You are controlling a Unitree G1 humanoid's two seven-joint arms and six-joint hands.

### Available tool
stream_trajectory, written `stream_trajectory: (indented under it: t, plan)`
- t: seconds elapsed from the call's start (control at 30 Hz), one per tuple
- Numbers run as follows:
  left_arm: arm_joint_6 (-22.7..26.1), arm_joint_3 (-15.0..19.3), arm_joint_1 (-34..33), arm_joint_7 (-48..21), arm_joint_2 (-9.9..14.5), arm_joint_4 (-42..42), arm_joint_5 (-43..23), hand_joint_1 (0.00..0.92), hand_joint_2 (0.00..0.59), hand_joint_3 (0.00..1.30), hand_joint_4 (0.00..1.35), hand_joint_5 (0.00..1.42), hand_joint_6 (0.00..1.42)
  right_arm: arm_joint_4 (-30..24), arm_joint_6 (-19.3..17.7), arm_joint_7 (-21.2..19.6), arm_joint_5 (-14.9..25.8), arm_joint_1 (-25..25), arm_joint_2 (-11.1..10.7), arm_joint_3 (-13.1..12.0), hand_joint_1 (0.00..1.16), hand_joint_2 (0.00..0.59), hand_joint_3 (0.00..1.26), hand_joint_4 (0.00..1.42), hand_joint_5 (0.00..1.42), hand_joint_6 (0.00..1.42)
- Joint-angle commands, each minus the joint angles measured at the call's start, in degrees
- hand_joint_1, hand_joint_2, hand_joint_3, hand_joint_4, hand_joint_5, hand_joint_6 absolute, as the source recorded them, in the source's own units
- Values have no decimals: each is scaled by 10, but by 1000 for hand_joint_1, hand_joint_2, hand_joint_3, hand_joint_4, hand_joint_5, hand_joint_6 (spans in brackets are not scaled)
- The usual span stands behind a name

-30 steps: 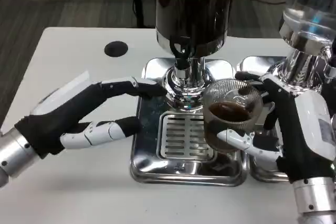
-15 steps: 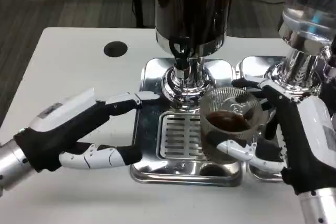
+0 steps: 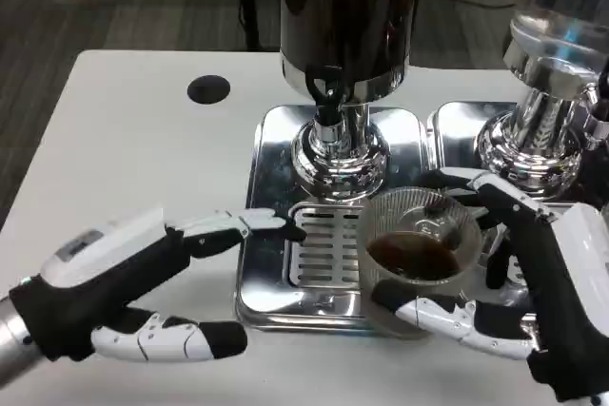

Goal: Grasp the cup under the faucet to collect the drink, then remove the cup.

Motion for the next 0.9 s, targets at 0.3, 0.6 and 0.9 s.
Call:
stream_trajectory:
  t: [0.3,0.6,0.9]
  plan:
    - [4,21,64,0,28,-63,-32,0,131,226,145,170,225,-62,-34,4,10,47,5,-7,713,221,632,707,899,1132]
    - [9,28,73,1,30,-74,-35,0,131,231,150,170,223,-66,-41,3,5,60,12,-8,716,222,632,713,899,1148]
    - [7,29,66,2,27,-64,-30,0,132,236,152,170,223,-59,-54,-1,6,55,17,-13,718,222,646,713,907,1159]
